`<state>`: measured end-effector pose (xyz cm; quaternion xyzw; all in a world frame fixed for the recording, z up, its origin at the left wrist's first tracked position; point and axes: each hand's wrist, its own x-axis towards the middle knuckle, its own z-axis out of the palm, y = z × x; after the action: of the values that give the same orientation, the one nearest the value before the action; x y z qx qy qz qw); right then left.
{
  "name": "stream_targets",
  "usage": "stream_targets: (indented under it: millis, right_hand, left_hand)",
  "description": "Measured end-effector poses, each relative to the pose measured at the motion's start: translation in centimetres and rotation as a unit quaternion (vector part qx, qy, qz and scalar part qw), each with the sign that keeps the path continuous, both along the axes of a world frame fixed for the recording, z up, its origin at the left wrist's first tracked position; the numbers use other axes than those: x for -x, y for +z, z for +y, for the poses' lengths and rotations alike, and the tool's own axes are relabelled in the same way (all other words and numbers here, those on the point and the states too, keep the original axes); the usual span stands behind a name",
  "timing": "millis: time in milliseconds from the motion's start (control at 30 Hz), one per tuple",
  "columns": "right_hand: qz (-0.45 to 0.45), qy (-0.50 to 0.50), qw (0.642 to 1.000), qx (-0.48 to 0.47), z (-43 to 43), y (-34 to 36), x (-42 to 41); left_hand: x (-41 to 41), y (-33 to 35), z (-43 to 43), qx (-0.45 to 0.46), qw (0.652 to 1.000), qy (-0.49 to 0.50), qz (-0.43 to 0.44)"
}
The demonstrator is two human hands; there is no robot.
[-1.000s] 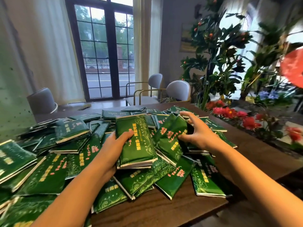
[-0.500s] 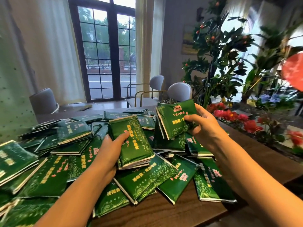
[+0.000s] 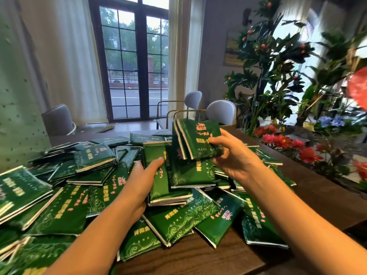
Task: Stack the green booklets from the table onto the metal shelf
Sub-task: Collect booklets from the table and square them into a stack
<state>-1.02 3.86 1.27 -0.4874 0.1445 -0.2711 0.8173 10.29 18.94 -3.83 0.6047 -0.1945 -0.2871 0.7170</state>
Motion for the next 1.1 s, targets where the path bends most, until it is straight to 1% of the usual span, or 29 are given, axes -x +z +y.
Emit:
stream_targets:
  millis: [67,133,200,400,500,600,667,767,833,933,1033,1100]
  right_hand:
    - [0.018,-0.011,1.0,-0.017,0.9,-0.6,-0.7]
    - [0.026,-0.026,0.998,-0.041,1.8,-1.2,-1.2]
    - [0.038,-0.043,0.998,-0.039,2.6,-1.8,-1.5]
    - [0.044,-0.065,0.995,-0.067,2.6,-3.1,-2.8]
    - [0.033,-0.113,0.992,-0.042,1.9,-2.9,-2.6]
    - [0.007,-0.167,0.986,-0.011,0.8,-2.4,-2.0]
    - [-0.009,-0.174,0.985,0.004,0.2,-2.1,-1.7]
    - [-0.036,-0.153,0.987,0.027,-0.2,-1.6,-1.5]
    - [-0.025,-0.127,0.99,0.055,0.0,-1.4,-1.2]
    - [0.015,-0.096,0.987,0.128,0.7,-1.6,-1.4]
    - [0.07,-0.092,0.958,0.264,1.7,-2.2,-2.0]
    - [0.067,-0.103,0.934,0.335,2.5,-2.4,-2.5]
  left_hand:
    - [-0.1,-0.2,-0.1,0.006,1.0,-0.006,0.003]
    - [-0.2,-0.3,-0.1,0.028,0.999,-0.016,0.034]
    - [0.2,0.4,0.2,0.029,0.998,-0.021,0.049]
    - [0.0,0.0,-0.2,0.023,0.998,-0.06,0.021]
    - [0.1,-0.1,-0.2,0.019,0.998,-0.062,0.02]
    - [-0.1,0.0,0.1,0.024,0.996,-0.072,0.055]
    - [-0.2,0.2,0.3,0.032,0.994,-0.073,0.075]
    - [-0.4,0.2,0.3,0.039,0.992,-0.066,0.096]
    - [-0.3,0.1,0.3,0.041,0.992,-0.071,0.098]
    - [0.0,0.3,0.4,0.047,0.991,-0.087,0.087]
    - [0.2,0.3,0.3,0.051,0.99,-0.099,0.088]
    - [0.4,0.5,0.3,0.054,0.988,-0.107,0.094]
